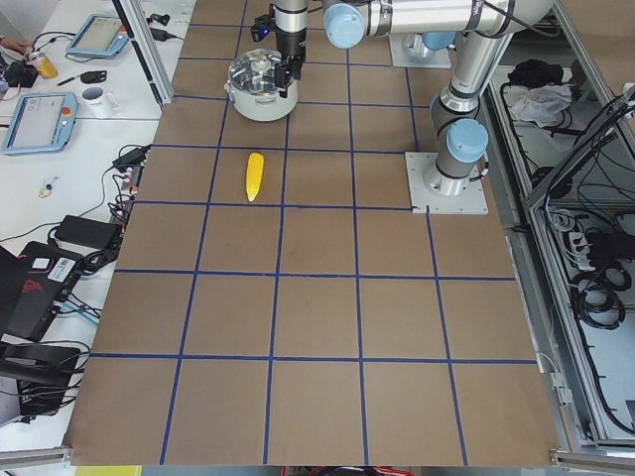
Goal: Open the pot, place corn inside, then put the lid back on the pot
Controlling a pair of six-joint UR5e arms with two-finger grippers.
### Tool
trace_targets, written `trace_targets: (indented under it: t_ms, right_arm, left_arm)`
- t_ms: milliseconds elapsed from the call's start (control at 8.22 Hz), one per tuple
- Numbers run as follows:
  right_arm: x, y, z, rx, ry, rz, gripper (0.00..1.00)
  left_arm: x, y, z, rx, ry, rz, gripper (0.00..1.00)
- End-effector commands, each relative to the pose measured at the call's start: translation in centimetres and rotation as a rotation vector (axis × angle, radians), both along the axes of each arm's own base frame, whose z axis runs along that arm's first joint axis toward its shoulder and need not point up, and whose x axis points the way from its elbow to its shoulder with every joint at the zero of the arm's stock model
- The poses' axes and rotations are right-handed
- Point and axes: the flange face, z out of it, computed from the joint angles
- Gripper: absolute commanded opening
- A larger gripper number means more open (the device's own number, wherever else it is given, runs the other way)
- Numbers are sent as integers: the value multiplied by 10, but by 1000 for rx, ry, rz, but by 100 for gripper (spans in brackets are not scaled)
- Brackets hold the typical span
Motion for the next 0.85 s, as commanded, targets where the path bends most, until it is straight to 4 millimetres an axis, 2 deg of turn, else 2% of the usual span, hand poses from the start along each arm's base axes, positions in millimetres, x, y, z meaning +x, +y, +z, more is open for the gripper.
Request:
trace_targets:
  t_ms: [0,122,365,608,730]
  right_arm:
    - [5,-2,-3,11,-45,-5,100]
    - [4,-1,-3,9,-40,-5,100]
    - [4,-1,-3,11,-40,-7,100]
    - [5,-1,-2,6,-41,5,100]
    - [5,-2,-2,6,-40,5,100]
  left_arm:
    - [12,-22,-1,-44,-49,-388,100]
    - [20,-30,-10,-24,-62,-530,100]
    - [48,-45,-32,4,-17,-594,100]
    - [67,-68,-67,36,50,-749,100]
    - [87,-80,-90,25,131,-769,100]
